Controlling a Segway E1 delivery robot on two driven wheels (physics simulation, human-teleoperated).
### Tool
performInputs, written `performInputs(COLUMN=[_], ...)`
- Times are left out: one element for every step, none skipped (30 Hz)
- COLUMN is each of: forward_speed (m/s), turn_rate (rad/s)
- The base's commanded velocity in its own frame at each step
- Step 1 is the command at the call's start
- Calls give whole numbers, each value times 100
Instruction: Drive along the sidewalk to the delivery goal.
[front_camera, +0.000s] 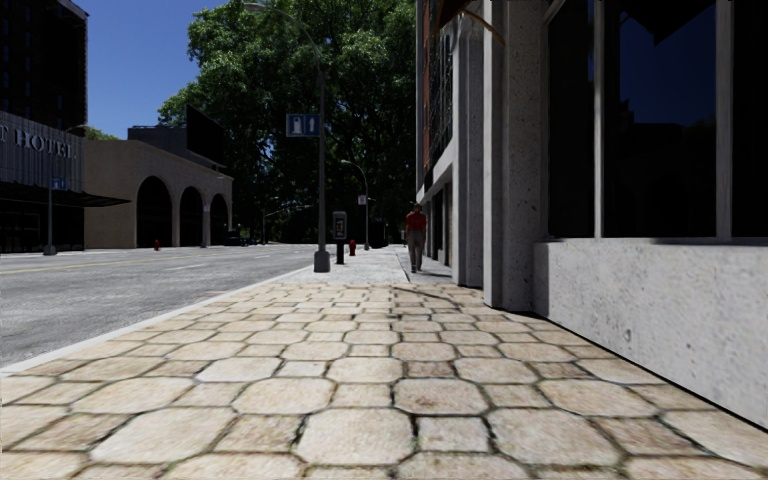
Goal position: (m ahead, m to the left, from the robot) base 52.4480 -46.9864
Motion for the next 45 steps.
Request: performInputs(forward_speed=[200, 200, 200, 200, 200, 200, 200, 200, 200, 200, 200, 200, 200, 200, 200, 200, 200, 200, 200, 200, 200, 200, 200, 200, 200, 200, 200, 200, 200, 200, 200, 200, 200, 200, 200, 200, 200, 200, 200, 200, 200, 200, 200, 200, 200], turn_rate=[0, 0, 0, 0, 0, 0, 0, 0, 0, 0, 0, 0, 0, 0, 0, 0, 0, 0, 0, 0, 0, 0, 0, 0, 0, 0, 0, 0, 0, 0, 0, 0, 0, 0, 0, 0, 0, 0, 0, 0, 0, 0, 0, 0, 0])
